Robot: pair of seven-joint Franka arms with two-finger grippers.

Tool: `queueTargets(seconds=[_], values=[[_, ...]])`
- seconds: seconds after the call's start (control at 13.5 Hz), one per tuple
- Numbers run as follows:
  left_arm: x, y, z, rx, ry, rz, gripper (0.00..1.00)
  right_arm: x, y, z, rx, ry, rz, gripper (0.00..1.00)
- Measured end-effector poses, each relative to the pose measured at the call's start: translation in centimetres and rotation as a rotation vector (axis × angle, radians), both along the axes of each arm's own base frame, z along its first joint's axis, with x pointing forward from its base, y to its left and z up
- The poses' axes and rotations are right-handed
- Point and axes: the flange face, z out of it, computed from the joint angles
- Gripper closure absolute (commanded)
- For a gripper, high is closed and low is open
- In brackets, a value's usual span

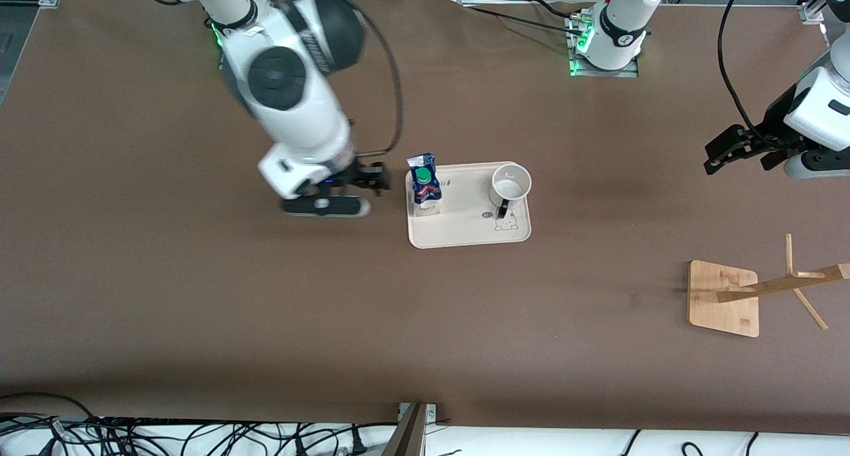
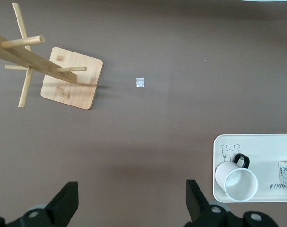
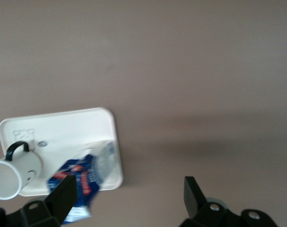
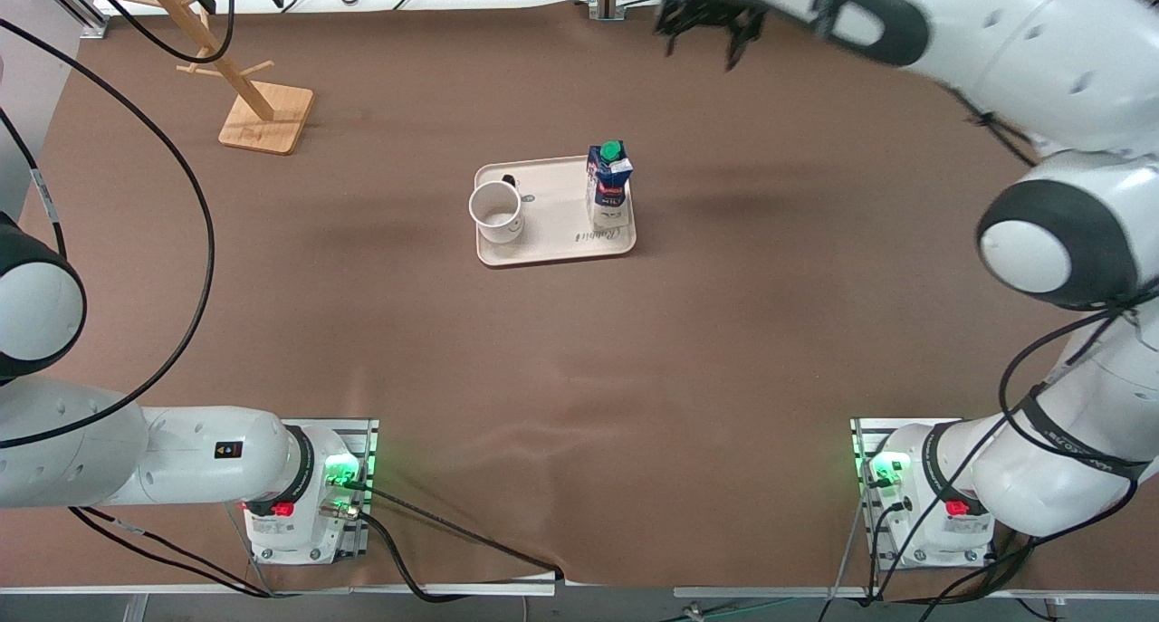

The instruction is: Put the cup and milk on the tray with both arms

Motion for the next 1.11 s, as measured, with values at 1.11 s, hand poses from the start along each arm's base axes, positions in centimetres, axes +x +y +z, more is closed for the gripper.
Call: queueTargets(seconds=[1.11], values=[[0.3,-0.3,-0.6,0.0,0.01,-0.006,0.0,-3.7,-30.6,9.0,0.003,0.115,0.096,0.0]])
